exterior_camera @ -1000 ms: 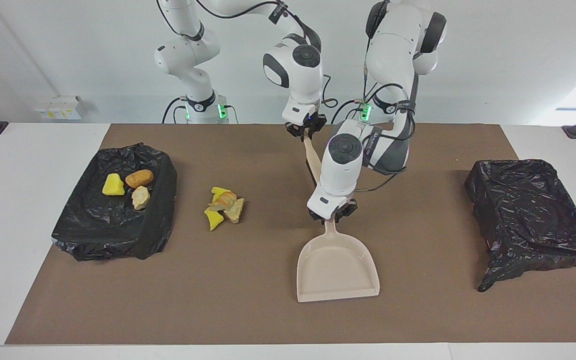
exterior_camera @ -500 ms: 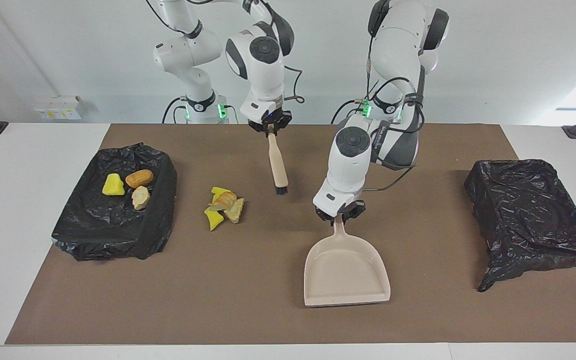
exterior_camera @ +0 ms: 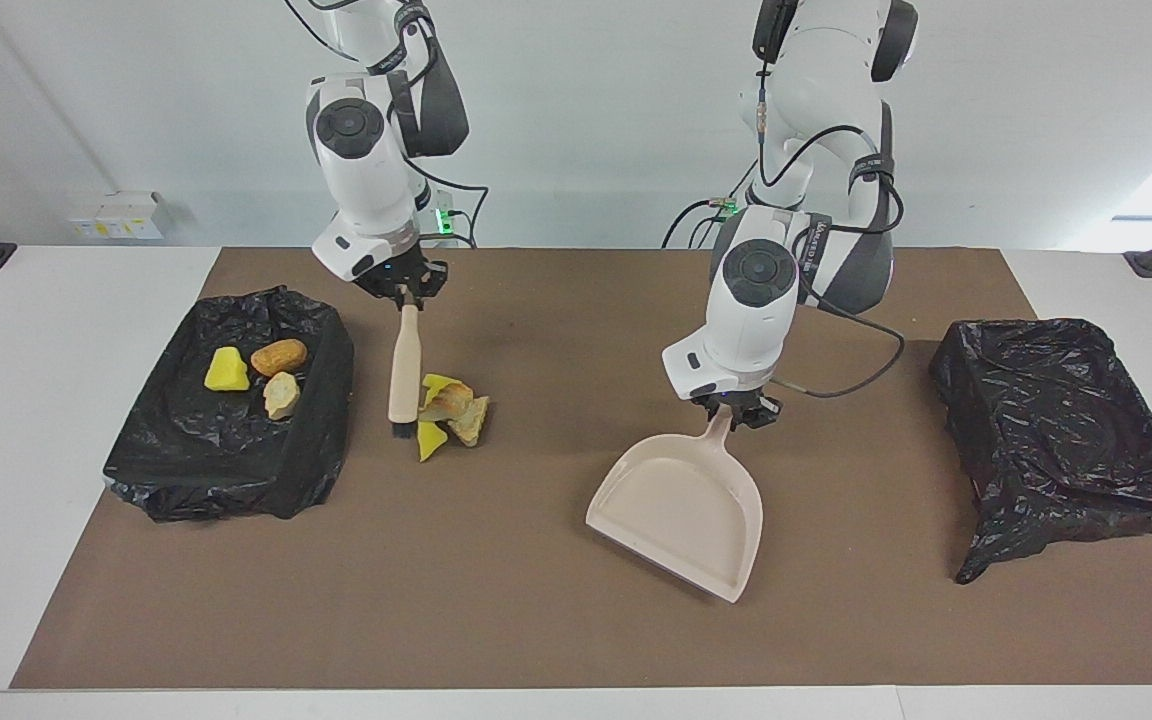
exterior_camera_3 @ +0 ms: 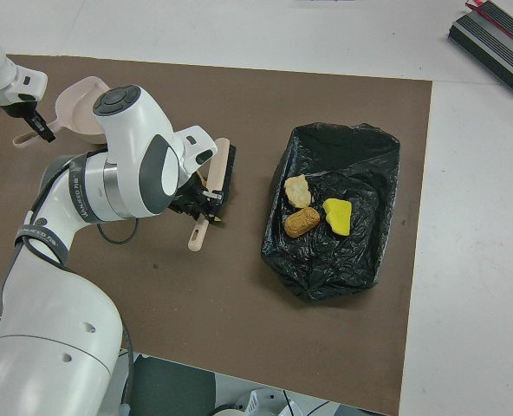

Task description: Sweep and dump trash in bin

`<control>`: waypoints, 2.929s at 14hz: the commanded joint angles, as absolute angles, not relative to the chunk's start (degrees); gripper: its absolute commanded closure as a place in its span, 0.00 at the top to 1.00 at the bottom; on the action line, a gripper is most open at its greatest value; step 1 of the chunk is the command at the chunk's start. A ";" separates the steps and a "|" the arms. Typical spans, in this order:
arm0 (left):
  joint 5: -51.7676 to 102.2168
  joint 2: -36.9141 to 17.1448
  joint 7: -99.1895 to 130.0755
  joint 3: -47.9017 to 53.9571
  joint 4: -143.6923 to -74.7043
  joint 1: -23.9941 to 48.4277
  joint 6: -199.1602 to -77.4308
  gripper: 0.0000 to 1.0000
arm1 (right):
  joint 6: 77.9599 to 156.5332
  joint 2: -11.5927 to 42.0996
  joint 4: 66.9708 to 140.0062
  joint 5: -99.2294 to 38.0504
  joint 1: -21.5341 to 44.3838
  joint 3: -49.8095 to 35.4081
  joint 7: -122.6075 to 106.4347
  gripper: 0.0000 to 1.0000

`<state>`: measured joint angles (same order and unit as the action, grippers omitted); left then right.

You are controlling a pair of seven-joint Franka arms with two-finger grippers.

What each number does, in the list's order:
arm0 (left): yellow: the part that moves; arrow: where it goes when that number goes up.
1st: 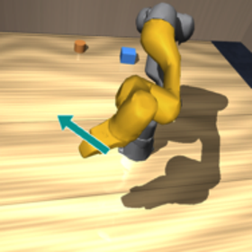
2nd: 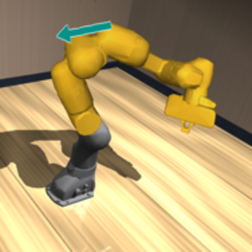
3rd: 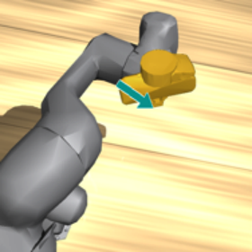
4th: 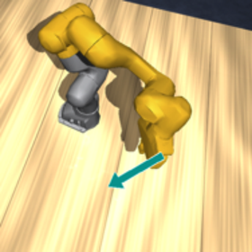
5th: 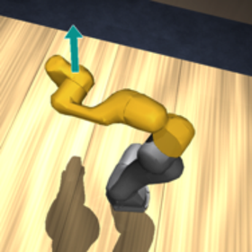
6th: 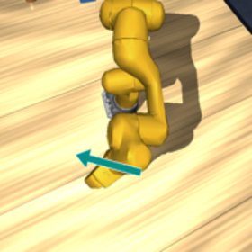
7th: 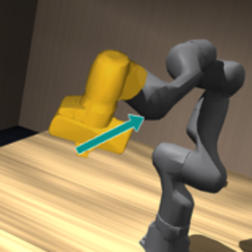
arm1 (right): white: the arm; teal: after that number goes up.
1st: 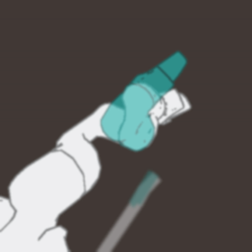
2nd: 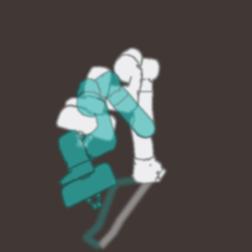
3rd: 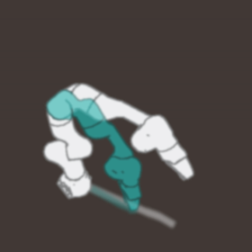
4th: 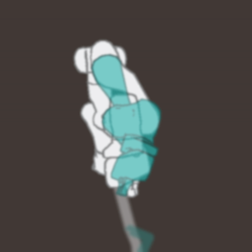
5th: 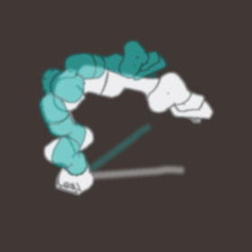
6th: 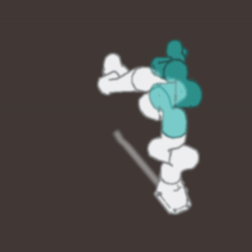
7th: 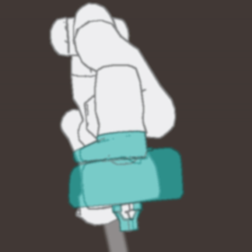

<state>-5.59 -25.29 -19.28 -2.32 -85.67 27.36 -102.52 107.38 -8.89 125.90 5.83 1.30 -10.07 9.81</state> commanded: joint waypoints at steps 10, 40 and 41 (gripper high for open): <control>-13.53 -14.16 -42.10 -1.32 -106.33 32.43 -116.18 0.00 | 115.21 2.27 128.68 7.49 8.95 -11.43 19.95 0.00; 0.43 -9.85 -71.97 -1.14 -104.07 20.32 -113.75 0.00 | 107.28 -7.30 123.47 -10.37 28.99 -11.69 27.67 0.00; 1.05 -8.89 -73.81 -1.14 -103.54 18.21 -112.69 0.00 | 110.19 -6.51 124.79 -10.55 29.96 -11.69 28.99 0.00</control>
